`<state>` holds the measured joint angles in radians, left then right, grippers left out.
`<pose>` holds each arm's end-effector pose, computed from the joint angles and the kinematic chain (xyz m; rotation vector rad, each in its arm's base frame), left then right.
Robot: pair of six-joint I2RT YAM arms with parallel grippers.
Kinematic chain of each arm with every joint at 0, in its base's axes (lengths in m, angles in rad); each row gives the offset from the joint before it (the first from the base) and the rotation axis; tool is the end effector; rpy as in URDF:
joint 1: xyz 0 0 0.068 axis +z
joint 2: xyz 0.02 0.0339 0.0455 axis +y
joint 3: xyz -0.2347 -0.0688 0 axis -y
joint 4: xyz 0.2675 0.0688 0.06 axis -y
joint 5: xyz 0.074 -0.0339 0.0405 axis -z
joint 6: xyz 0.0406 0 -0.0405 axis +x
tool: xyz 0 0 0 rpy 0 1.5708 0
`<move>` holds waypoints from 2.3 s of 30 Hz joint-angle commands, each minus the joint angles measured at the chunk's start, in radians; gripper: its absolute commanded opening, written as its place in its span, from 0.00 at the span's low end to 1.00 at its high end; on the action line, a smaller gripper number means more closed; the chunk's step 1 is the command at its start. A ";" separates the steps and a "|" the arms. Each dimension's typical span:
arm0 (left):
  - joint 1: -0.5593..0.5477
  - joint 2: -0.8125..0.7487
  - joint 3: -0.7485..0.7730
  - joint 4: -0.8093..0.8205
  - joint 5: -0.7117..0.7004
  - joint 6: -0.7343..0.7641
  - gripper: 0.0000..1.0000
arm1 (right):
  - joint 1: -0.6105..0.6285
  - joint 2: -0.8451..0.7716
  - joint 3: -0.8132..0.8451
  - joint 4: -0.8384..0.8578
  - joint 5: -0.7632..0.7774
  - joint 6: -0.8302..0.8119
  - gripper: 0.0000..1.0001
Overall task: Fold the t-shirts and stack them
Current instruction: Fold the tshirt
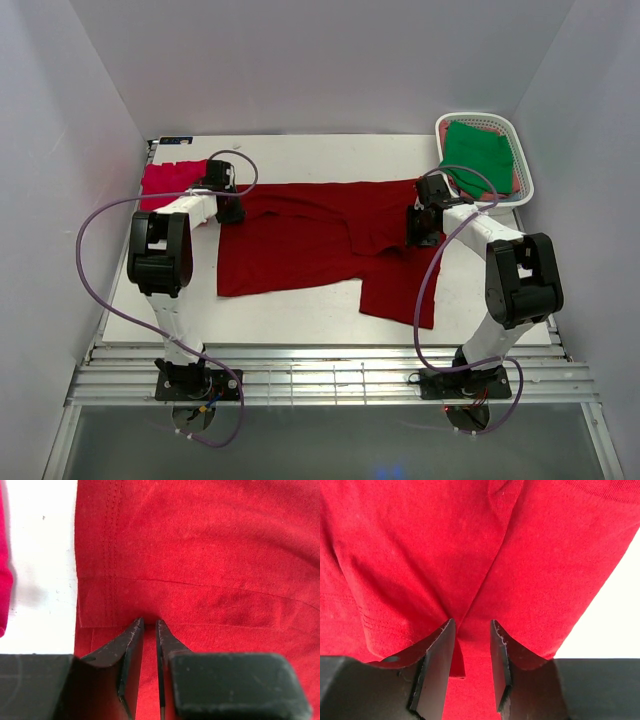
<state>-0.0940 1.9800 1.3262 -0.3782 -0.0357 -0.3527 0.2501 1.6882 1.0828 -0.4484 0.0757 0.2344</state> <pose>0.4193 -0.0381 0.1154 -0.3489 2.5827 -0.1140 0.3478 0.0857 0.1442 0.0057 2.6213 0.0699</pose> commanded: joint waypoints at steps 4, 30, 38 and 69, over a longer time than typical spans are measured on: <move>-0.001 -0.081 -0.009 -0.010 -0.039 0.003 0.27 | 0.000 0.007 0.042 0.037 0.009 0.014 0.39; -0.001 -0.037 0.073 0.061 -0.089 -0.025 0.26 | 0.000 0.077 0.025 0.056 -0.080 0.054 0.27; -0.001 -0.049 0.016 0.059 -0.090 -0.028 0.26 | -0.002 0.082 0.019 0.042 -0.080 0.056 0.24; -0.001 0.019 0.001 0.022 -0.207 -0.014 0.12 | 0.000 0.090 0.034 0.022 -0.054 0.049 0.24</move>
<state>-0.0952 1.9804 1.3140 -0.3389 -0.2012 -0.3733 0.2501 1.7699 1.0885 -0.4019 0.0078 0.2825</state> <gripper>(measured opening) 0.142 0.244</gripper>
